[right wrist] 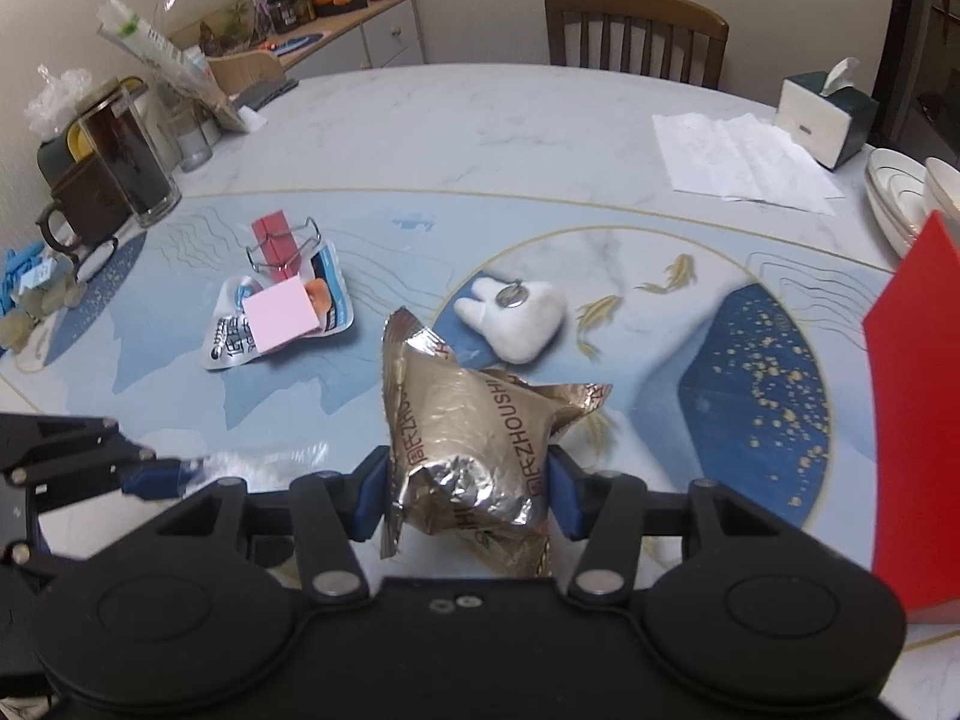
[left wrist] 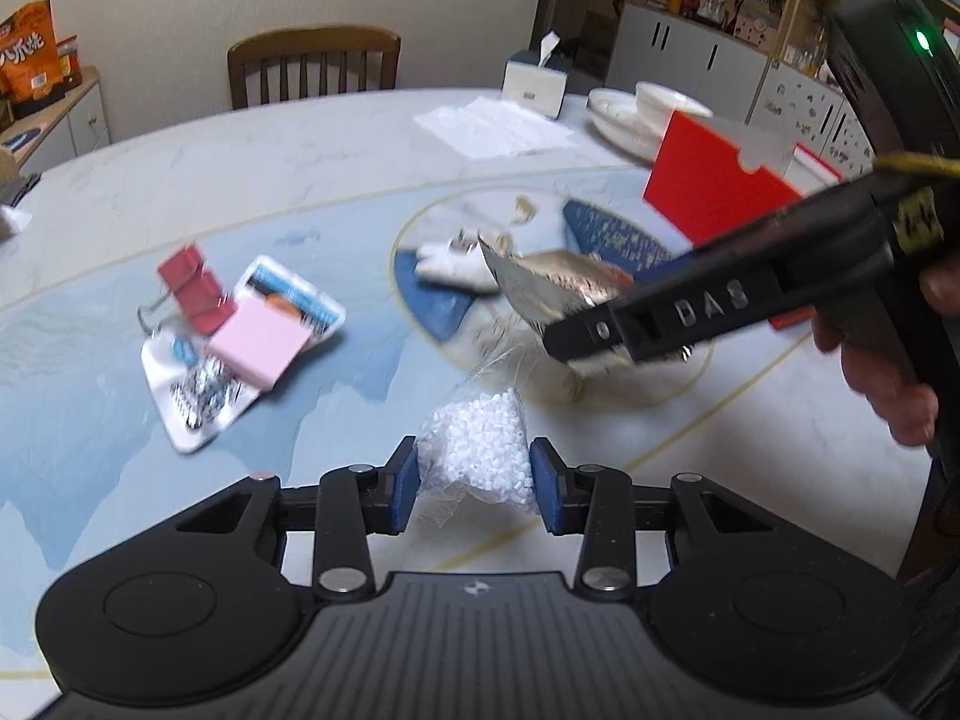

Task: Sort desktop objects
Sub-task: 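Lift both bags and carry them over the open box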

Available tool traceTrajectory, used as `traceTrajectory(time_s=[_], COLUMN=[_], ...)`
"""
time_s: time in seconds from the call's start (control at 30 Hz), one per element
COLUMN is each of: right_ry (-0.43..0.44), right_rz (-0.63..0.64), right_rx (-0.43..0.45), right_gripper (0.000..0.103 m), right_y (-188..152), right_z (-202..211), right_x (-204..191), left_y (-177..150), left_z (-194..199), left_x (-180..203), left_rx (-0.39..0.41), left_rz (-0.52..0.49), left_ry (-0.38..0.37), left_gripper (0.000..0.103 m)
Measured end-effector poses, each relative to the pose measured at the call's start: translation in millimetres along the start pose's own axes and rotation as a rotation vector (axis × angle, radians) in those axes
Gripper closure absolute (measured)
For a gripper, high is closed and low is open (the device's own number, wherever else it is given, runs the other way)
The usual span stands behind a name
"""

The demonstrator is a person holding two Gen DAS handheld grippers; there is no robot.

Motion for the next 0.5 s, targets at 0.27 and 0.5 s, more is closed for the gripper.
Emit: traceTrajectory(time_s=[0.27,0.5], right_ry=[0.007,0.002], right_rz=[-0.031,-0.053], right_rx=[0.037,0.095], right_gripper=[0.051,0.051], right_y=[6.0,13.7], right_z=[34.5,71.3], right_x=[22.7,50.1], left_y=[31.2,59.5], left_z=[5.4,10.1], left_x=[26.7,54.7], left_rx=[0.040,0.075], left_rz=[-0.008,-0.028], left_ry=[-0.024,-0.038], left_gripper=[0.065,0.065])
Point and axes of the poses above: each gripper's, at about its wrist camera, not at the fingertips, and z roughly against the way its jaws point, x to its right, y to its top, the point moved 8 cm from there along -z, roughly the way its jaws point, and after that the axes turned 5 degrees about x, right-handed, at the moved point
